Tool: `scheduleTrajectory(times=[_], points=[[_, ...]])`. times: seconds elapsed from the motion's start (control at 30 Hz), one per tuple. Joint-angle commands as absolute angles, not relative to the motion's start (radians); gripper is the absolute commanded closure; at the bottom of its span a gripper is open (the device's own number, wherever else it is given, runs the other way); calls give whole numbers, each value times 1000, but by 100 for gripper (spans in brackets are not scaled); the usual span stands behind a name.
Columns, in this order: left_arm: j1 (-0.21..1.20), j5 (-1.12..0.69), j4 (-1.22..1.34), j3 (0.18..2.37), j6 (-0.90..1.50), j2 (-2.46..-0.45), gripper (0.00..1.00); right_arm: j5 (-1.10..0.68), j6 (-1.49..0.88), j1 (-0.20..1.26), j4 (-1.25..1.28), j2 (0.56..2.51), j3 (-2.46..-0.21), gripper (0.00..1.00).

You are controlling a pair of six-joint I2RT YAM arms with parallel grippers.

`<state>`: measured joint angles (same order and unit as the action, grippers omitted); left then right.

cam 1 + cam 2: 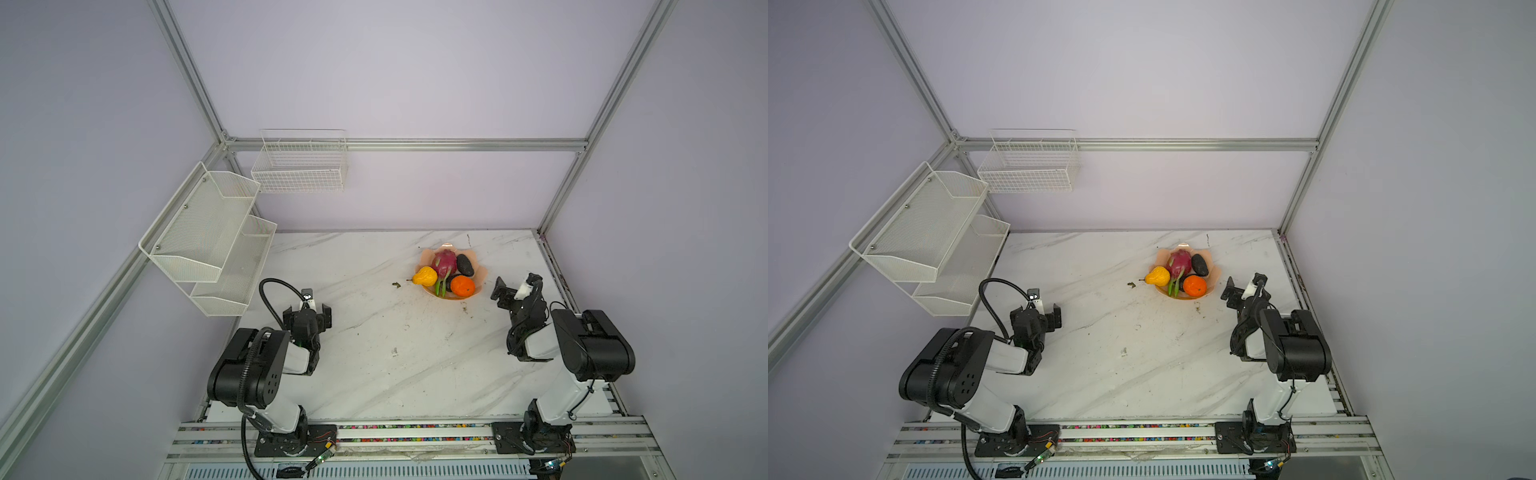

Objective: Arrange fruit in a fruit bowl
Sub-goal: Reset both arms

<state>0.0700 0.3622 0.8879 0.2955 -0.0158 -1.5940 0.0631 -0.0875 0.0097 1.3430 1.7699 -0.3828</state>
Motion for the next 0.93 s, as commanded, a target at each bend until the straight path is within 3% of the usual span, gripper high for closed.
scheduleTrajectory(times=[0.0, 0.9], points=[[40, 291, 949, 384, -3, -1577, 0, 78, 2, 27, 1374, 1767, -445, 2], [3, 245, 953, 377, 27, -1574, 0, 120, 59, 81, 1346, 1777, -469, 3]])
